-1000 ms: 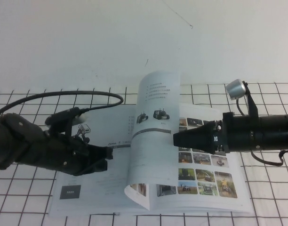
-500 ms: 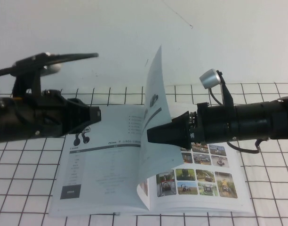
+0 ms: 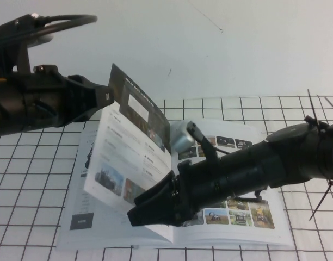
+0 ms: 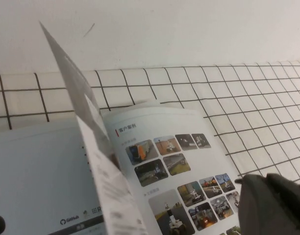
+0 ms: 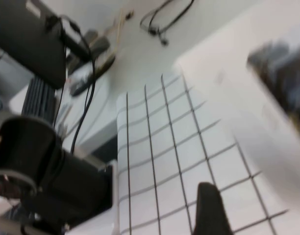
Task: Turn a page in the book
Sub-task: Open the closed book
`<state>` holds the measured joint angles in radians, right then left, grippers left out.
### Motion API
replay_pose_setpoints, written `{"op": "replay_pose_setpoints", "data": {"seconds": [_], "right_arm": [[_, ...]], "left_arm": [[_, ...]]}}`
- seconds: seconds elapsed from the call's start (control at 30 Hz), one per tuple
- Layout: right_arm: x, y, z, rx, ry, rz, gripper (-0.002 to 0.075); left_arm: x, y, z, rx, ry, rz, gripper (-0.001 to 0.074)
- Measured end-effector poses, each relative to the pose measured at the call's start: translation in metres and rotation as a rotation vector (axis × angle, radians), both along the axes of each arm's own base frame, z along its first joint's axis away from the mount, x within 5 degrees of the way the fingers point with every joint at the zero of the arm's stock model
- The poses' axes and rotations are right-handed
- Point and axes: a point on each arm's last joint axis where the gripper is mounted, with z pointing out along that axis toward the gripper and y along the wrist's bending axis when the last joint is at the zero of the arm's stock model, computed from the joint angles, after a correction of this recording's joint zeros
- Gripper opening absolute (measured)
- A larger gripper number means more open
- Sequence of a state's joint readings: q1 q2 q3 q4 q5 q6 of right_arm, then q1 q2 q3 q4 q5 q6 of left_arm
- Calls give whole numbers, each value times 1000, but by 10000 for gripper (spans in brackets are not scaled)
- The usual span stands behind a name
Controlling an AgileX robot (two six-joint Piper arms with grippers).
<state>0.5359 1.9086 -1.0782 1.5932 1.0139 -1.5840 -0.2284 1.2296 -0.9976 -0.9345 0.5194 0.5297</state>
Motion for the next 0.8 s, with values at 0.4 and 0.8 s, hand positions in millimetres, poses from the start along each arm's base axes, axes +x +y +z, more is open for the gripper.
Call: {"op": "replay_pose_setpoints", "data": {"seconds": [0.4,0.8], "right_arm": [[-10,11,-20,-65,24,64,412],[-6,9,20,-171,-123,193,252]], "left_arm": [[28,-5,-45,124,140,-37,-3],[64,-15,-173,263,593,-141,-3]]}}
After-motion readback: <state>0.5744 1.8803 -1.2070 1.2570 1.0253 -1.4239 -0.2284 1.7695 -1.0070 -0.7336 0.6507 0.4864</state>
